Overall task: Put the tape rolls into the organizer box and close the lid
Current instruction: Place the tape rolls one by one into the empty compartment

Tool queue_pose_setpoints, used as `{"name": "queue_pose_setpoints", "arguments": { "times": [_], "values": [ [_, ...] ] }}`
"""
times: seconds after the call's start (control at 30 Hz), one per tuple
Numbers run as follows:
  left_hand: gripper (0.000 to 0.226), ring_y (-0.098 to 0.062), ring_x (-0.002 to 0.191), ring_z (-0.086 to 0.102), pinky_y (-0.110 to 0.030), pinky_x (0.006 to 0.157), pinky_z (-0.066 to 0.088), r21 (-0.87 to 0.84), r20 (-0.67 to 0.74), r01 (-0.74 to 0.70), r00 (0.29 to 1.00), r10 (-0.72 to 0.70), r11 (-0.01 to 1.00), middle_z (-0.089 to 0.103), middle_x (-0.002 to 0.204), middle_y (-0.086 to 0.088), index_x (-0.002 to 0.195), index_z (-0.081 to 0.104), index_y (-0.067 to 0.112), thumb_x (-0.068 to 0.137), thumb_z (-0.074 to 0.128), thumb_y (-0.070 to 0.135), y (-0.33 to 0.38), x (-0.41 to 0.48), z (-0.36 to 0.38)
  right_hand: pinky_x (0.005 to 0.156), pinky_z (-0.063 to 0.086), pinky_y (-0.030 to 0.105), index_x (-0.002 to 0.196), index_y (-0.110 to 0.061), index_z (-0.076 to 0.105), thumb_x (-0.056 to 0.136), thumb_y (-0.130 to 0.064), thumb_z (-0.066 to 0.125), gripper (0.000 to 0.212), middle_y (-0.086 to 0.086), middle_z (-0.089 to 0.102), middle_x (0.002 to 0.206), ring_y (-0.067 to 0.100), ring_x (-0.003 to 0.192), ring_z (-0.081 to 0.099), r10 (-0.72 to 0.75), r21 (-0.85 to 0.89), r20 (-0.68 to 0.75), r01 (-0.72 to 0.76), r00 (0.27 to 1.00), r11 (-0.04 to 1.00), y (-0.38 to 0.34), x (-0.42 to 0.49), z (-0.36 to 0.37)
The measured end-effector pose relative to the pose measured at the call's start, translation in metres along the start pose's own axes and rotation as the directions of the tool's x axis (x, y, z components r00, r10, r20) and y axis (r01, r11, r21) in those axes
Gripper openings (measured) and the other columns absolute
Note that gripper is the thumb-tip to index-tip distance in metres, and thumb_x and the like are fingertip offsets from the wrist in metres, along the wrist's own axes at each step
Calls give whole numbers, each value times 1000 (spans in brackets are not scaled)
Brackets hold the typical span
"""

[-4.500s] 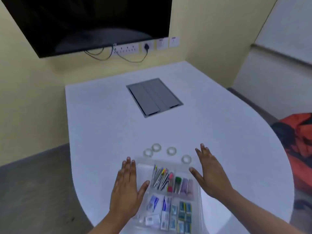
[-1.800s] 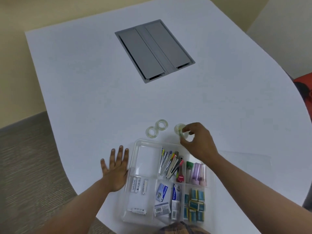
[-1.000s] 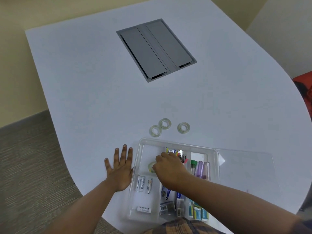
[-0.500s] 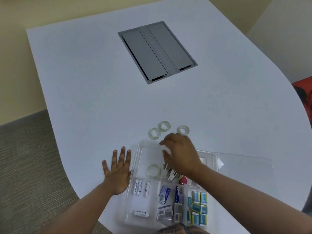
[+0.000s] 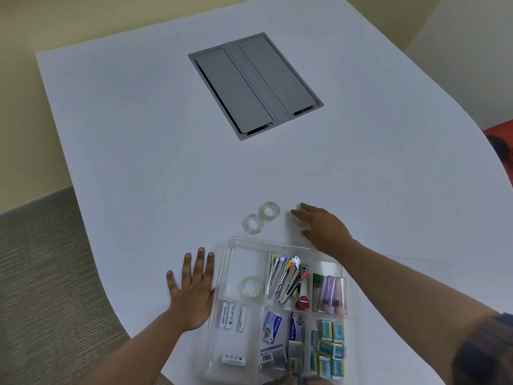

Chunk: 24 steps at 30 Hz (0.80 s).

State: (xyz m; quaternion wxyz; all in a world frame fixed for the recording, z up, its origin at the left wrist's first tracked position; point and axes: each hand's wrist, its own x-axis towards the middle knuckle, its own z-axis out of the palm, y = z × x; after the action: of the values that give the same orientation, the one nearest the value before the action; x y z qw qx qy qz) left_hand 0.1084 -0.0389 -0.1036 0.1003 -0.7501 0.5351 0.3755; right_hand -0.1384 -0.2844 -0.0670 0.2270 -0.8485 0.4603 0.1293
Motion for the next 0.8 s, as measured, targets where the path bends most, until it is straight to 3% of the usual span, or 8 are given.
{"name": "queue_pose_setpoints", "arguments": {
  "times": [0.17, 0.3, 0.4, 0.5, 0.67, 0.8],
  "values": [
    [79, -16, 123, -54, -60, 105, -23, -14, 9, -2, 1000, 3, 1000, -56, 137, 8, 134, -42, 27, 99, 25, 48, 1, 0, -2, 90, 48, 37, 128, -23, 56, 79, -3, 65, 53, 3, 56, 132, 27, 116, 53, 23, 22, -85, -22, 996, 1000, -5, 6, -3],
    [80, -17, 124, -53, -61, 106, -22, -16, 17, 3, 1000, -3, 1000, -55, 137, 7, 134, -42, 25, 99, 27, 46, 2, -2, -4, 83, 49, 35, 124, -18, 55, 82, -18, 68, 45, 5, 61, 118, 27, 106, 58, 54, 160, -178, -25, 982, 987, -18, 4, -10],
    [80, -18, 124, -53, -61, 105, -22, -10, 22, 7, 1000, -7, 1000, -55, 137, 7, 134, -41, 25, 99, 27, 47, 3, -3, -5, 77, 50, 36, 110, -17, 59, 80, -23, 72, 33, 3, 65, 107, 25, 95, 60, -10, 266, -309, 96, 951, 959, -40, -8, -18],
    [81, -18, 124, -52, -61, 105, -22, -10, 26, 7, 1000, -7, 1000, -55, 137, 8, 134, -42, 25, 99, 28, 47, 4, -2, -5, 87, 50, 39, 98, -16, 64, 77, -22, 72, 23, 1, 68, 112, 23, 102, 60, -121, 298, -368, 240, 922, 924, -68, -30, -19],
    [83, -18, 124, -52, -60, 105, -23, -2, 19, 9, 1000, -9, 1000, -55, 137, 8, 133, -43, 28, 98, 29, 48, 2, -1, -4, 98, 46, 35, 102, -14, 72, 76, -22, 72, 27, 2, 63, 127, 20, 116, 56, -258, 264, -273, 330, 927, 907, -98, -61, 3],
    [81, -17, 123, -54, -60, 104, -23, 3, 10, 5, 1000, -5, 1000, -57, 136, 10, 131, -45, 30, 98, 26, 51, 1, 0, -3, 101, 42, 40, 96, -16, 75, 76, -21, 73, 21, 4, 63, 129, 25, 122, 54, -371, 104, -225, 400, 901, 910, -108, -71, 24]
  ]
}}
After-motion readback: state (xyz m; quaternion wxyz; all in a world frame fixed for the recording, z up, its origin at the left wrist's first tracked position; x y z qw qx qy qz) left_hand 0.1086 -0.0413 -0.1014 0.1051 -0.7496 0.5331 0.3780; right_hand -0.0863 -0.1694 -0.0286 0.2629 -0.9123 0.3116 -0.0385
